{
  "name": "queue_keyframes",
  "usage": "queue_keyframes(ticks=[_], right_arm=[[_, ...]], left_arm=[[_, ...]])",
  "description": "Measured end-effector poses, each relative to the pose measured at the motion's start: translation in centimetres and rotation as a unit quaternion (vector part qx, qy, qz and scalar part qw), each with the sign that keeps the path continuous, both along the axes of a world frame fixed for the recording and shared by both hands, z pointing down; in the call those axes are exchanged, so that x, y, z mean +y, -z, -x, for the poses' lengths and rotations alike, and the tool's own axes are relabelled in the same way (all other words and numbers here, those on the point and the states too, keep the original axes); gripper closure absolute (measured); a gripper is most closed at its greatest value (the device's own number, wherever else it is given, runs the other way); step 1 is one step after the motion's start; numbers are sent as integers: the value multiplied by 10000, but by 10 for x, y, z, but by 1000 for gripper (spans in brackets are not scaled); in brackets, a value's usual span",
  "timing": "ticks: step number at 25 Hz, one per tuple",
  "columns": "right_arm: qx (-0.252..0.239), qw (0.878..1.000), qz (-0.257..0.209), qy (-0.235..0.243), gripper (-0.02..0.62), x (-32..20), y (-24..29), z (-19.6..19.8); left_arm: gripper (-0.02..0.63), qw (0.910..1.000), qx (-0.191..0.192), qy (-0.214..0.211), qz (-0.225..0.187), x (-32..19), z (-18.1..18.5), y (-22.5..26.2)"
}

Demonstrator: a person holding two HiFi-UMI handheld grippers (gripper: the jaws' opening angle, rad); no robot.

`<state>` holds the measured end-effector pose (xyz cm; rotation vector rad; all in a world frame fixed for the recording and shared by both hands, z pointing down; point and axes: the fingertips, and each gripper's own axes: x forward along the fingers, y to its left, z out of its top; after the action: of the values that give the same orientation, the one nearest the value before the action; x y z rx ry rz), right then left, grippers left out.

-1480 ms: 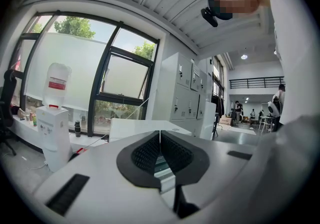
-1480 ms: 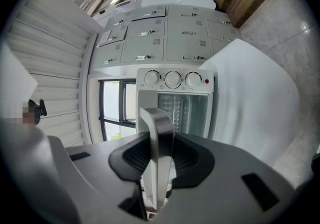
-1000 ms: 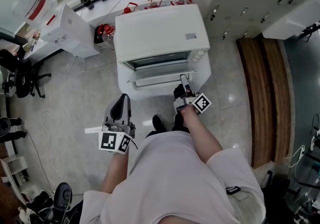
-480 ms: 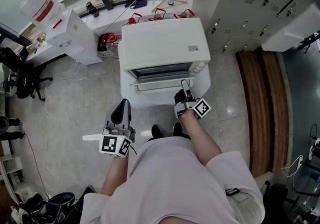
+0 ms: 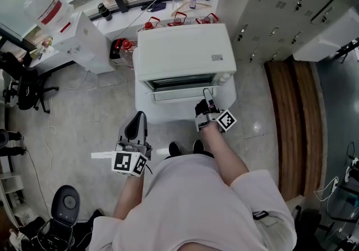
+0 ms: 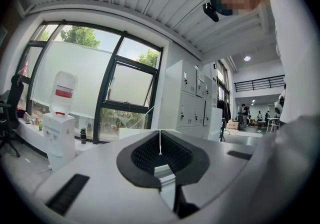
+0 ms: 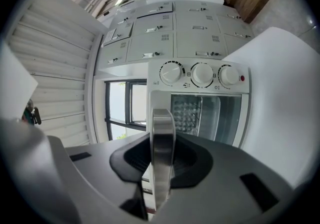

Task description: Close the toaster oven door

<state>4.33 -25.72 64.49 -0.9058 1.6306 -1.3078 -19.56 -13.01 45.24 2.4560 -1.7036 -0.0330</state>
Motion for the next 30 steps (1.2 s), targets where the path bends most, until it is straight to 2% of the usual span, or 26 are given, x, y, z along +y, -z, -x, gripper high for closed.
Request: queue_keyframes(ticks=[11,16,30], right_arm=[[-34,9987,506,-96,508,-18,2,1],[0,9957,901,-212,508,-29,5,2],[95,9874,1535,-365,508,-50,11,4]], left_arm=[[584,10000,38,-26,5,-8,-2,-1],[584,10000,42,-15,28,-11,-2,-3],[584,10000,73,19,45,-21,1,-4]])
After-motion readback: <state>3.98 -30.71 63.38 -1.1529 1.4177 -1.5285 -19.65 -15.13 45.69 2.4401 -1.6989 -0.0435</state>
